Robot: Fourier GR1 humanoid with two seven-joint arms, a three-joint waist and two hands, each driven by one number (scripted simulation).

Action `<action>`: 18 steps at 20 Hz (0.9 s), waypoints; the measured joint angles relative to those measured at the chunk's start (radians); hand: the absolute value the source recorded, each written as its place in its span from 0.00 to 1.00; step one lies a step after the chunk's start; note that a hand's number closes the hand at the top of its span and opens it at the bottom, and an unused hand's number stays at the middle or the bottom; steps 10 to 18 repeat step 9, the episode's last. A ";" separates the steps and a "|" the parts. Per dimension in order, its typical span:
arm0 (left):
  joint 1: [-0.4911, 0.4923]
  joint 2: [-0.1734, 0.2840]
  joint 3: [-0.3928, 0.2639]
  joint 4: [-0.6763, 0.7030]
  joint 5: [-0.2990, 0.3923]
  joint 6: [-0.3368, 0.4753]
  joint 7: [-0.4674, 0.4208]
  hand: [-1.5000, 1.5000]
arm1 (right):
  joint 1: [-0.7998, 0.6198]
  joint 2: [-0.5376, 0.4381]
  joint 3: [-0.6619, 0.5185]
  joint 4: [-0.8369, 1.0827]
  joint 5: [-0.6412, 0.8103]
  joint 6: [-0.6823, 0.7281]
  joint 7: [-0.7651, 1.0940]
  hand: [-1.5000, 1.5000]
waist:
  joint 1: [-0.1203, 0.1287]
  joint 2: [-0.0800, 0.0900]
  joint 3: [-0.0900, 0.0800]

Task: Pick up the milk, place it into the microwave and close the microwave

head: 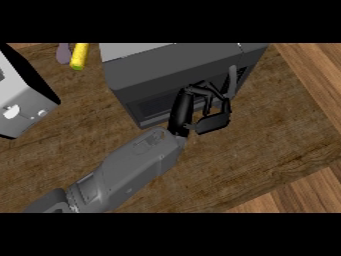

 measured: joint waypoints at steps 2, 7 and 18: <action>-0.002 0.000 -0.007 -0.004 0.014 0.000 0.009 1.00 | 0.008 -0.006 -0.005 -0.003 -0.009 0.002 0.001 0.00 | 0.008 -0.001 -0.001; 0.000 0.000 -0.019 -0.006 0.047 -0.023 0.016 0.00 | 0.037 -0.030 -0.023 -0.018 -0.035 -0.003 0.008 0.00 | 0.024 -0.008 -0.004; 0.001 0.000 -0.025 -0.006 0.056 -0.028 0.013 0.00 | 0.048 -0.040 -0.027 -0.025 -0.043 -0.004 0.012 0.00 | 0.028 -0.009 -0.005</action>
